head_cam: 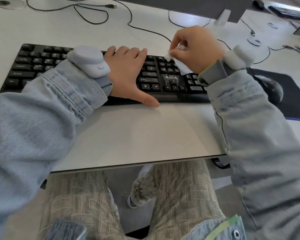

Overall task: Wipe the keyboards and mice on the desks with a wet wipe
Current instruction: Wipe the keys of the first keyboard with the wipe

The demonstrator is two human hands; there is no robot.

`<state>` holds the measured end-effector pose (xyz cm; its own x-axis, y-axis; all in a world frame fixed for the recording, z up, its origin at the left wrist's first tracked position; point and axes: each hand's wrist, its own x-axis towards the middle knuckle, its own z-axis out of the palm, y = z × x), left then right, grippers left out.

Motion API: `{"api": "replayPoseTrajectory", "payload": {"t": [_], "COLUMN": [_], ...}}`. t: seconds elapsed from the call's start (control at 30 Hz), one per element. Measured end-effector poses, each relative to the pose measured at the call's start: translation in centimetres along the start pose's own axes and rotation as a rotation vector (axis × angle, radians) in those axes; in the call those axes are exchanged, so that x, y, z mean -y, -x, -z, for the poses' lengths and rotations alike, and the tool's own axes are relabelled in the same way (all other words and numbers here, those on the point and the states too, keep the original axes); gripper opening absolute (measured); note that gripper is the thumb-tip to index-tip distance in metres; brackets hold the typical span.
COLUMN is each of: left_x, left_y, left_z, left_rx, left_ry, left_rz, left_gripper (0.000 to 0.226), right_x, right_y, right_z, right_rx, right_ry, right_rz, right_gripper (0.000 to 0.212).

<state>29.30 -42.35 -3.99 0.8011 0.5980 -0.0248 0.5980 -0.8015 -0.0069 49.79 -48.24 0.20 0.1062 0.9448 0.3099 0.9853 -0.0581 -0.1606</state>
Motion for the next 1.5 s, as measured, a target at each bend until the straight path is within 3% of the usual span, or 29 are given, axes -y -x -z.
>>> {"api": "replayPoseTrajectory", "payload": {"t": [0.3,0.5,0.67,0.87,1.0,1.13,1.33,1.5], "left_x": [0.1,0.0,0.0,-0.1,-0.2,-0.2,-0.3,-0.3], "left_y": [0.0,0.0,0.0,0.0,0.1,0.1,0.2,0.2], "left_z": [-0.2,-0.2,-0.3,-0.4,-0.4,-0.4,-0.4,-0.4], "left_rx": [-0.011,-0.007,-0.011,-0.018,-0.016,-0.018,-0.022,-0.021], "left_ry": [-0.004,0.001,0.002,-0.005,-0.005,-0.005,-0.003,-0.001], "left_rz": [-0.005,-0.007,-0.005,-0.008,-0.005,-0.003,-0.006,-0.008], "left_gripper": [0.157,0.158,0.157,0.156,0.155,0.154,0.152,0.152], "right_x": [0.6,0.1,-0.1,-0.7,-1.4,-1.9,-1.8,-1.8], "right_y": [-2.4,-1.9,-1.9,-1.5,-1.6,-1.5,-1.4,-1.4], "right_z": [-1.6,-1.7,-1.9,-2.2,-2.0,-2.0,-1.8,-2.0], "right_rx": [0.129,0.016,0.072,-0.001,0.041,-0.041,0.055,-0.027], "right_ry": [-0.006,-0.058,-0.025,-0.12,-0.043,-0.056,-0.055,-0.124], "right_rz": [0.089,0.05,0.044,-0.005,0.001,-0.048,-0.011,-0.041], "right_gripper": [0.014,0.015,0.017,0.021,0.018,0.017,0.012,0.013]}}
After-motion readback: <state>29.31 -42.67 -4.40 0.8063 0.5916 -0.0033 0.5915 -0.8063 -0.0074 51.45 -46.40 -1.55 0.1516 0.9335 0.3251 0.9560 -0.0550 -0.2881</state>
